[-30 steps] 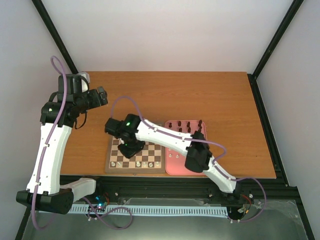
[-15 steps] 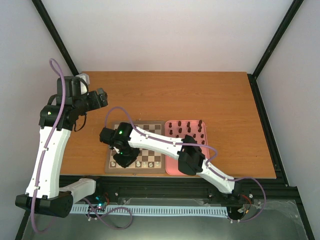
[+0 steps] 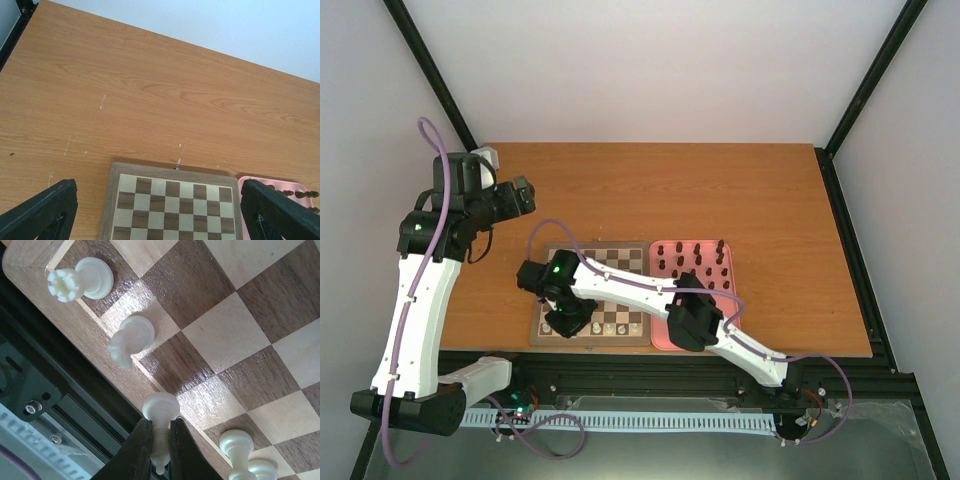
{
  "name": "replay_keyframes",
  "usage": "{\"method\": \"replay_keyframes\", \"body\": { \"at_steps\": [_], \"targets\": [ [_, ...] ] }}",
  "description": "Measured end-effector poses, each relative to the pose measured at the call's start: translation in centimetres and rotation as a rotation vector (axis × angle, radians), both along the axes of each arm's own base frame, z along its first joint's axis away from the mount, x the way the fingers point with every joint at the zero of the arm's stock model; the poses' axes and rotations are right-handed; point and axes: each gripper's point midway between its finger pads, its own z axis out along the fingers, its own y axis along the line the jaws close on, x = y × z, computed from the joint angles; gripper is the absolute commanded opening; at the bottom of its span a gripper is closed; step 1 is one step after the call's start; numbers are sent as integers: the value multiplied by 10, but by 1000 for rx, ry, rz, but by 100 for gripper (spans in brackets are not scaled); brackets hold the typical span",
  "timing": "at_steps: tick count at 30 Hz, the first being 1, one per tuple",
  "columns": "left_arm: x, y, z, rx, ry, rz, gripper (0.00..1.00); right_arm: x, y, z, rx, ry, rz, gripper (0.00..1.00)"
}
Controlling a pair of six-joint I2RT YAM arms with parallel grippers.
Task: Set up the chess pieces on the board
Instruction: Place the chess piece on the chessboard.
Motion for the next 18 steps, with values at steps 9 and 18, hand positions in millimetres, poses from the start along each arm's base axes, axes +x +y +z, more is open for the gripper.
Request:
{"method": "replay_keyframes", "body": {
  "at_steps": [9,18],
  "targets": [
    [0,0,0,0,0,0,100,5,2,-2,9,-7,5,4],
    [0,0,0,0,-1,0,100,13,6,-5,26,-12,-3,5]
  ]
}}
